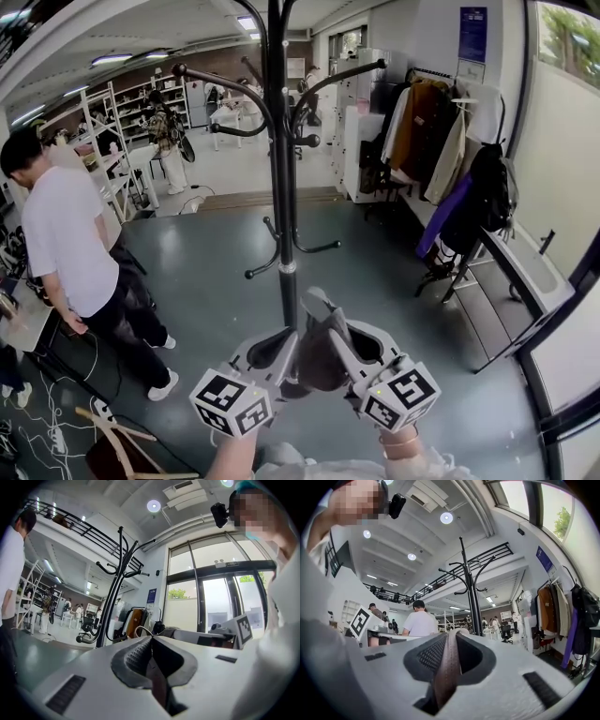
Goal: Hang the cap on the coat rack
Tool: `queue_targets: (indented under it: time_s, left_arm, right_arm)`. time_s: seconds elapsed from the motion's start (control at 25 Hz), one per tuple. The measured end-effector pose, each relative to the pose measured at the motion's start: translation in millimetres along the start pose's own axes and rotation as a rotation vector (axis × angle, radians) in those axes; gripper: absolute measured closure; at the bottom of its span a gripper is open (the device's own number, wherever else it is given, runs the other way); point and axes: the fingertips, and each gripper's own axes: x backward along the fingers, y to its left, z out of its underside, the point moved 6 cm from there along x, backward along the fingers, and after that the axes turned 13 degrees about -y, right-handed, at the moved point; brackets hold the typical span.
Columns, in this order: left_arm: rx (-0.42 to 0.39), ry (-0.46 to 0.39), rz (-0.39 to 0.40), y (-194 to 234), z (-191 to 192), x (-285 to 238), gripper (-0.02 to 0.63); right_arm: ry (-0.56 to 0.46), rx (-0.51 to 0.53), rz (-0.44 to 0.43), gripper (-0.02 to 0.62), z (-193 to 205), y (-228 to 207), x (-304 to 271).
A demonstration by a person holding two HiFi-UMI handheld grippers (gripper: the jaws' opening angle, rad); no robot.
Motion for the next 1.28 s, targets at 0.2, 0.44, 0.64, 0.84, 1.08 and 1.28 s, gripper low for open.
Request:
queue_targets:
  time_s: [0.2,0.44,0.64,0.84,1.08,1.28]
  left_arm:
    - [-0.001,-0.006,0.024,20.5,-4.2,-10.1,0.591]
    - [-0.010,-0.002,0.062,45.8,-15.3,-27.4,0.589]
    - [-0.011,-0.010,0.124,64.1,-32.6,-44.9,0.589]
    - [-0.021,0.010,0.164,78.1,-39.1,-56.7,0.589]
    - [-0.010,0.002,0.252,98.6,-35.4,-64.5,0.589]
    - [0.019,-0.008,0.276,115.3,-31.8,-71.9,0.589]
  right_arm:
    - [-0.010,0.013,0.030,0.551,3.7,-4.9,-16.7]
    - [-0.024,0.048,0.070,0.551,-2.0,-10.7,-38.4]
    - [-0.040,0.077,0.108,0.551,-12.6,-13.7,-61.8]
    - [-0.057,0.102,0.137,0.551,-11.1,-18.3,-80.1]
    - [-0.057,0.125,0.194,0.551,0.9,-20.3,-98.3]
    - [-0.065,0.125,0.232,0.551,12.9,-16.2,-104.7]
